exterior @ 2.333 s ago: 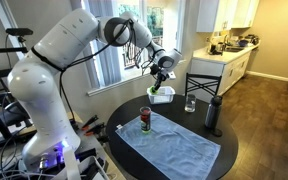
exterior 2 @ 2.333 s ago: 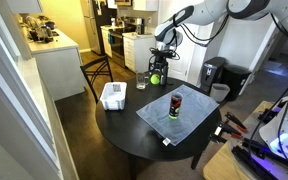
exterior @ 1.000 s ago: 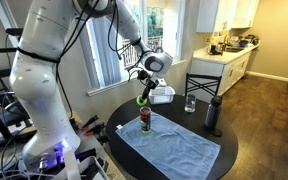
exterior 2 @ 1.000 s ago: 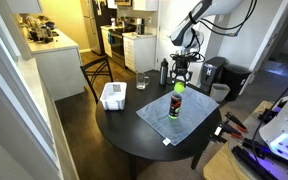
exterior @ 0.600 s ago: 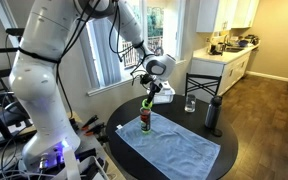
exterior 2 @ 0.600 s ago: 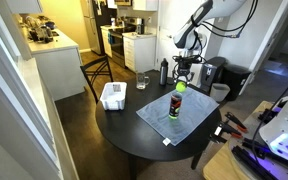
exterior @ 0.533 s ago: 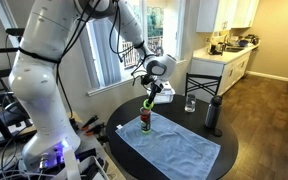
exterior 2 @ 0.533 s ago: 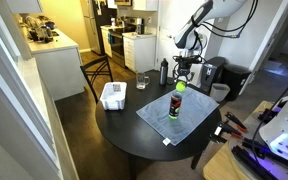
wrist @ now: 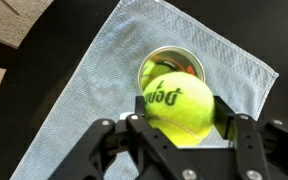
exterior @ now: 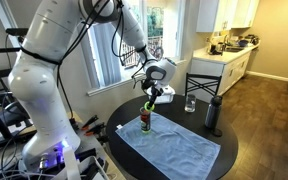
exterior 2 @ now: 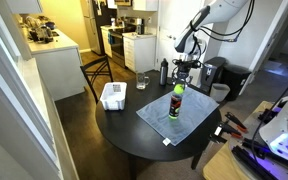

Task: Shift the tennis ball to the canister

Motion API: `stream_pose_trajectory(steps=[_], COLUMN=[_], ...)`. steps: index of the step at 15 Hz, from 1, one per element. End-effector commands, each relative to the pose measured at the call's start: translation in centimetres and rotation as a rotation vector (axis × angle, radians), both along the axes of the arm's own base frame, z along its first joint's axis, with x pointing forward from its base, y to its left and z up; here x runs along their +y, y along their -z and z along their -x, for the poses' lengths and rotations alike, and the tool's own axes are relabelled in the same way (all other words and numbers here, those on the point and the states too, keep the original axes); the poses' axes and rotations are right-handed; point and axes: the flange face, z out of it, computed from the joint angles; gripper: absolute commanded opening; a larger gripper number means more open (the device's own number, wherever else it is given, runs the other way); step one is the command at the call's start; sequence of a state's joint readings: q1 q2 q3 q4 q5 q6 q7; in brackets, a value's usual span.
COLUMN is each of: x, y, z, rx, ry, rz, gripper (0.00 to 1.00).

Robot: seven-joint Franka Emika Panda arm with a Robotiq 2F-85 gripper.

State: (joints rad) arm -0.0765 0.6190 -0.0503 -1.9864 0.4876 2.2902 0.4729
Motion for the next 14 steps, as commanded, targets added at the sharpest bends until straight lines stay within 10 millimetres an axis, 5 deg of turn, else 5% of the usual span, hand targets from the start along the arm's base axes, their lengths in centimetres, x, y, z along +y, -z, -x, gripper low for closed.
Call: stream_pose_trajectory(steps=[1, 14], x=[1.1, 3.5], y=[0.0, -0.8], z=[-0.4, -0.6], rx=[-0.030, -0.020], ry=[-0.009, -0.029], rz=[-0.057, -0.109], gripper=[0.41, 0.41])
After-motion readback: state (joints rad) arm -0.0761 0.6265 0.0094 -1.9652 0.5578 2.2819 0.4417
